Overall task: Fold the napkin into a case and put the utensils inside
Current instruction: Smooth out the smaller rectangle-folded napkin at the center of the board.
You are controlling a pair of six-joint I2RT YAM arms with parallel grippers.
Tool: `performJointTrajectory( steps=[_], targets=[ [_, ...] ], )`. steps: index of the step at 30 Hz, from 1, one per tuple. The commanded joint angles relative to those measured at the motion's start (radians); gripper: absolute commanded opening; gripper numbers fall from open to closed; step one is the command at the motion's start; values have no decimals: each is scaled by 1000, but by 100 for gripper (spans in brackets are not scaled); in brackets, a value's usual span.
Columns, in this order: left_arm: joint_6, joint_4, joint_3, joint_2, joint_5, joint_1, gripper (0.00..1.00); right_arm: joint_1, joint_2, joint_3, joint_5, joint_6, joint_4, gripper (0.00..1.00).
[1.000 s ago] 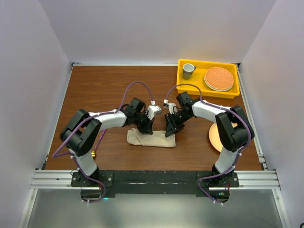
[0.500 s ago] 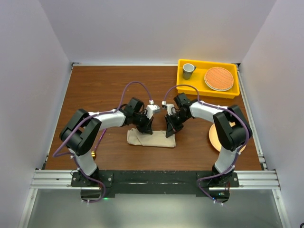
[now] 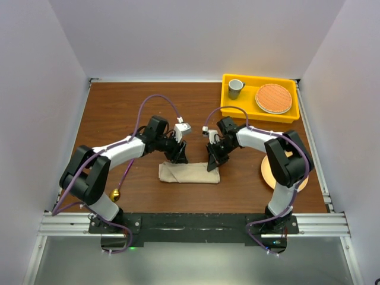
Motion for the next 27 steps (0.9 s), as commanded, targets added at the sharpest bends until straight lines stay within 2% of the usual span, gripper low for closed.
performJointTrajectory(
  steps=[1,7,20,23,27],
  targets=[
    [79,-33,31,7,52,-2,51,2,-87,-1,-43,5,57,0],
    [105,10,8,22,121,-6,55,2,-156,-11,-95,5,68,0],
    [50,106,25,124,168,-48,55,3,-139,-14,-95,13,99,0],
    [23,140,21,128,169,-56,52,4,-122,-7,-95,13,104,0],
    [-7,175,21,133,175,-56,37,3,-96,-4,-86,15,110,0]
  ],
)
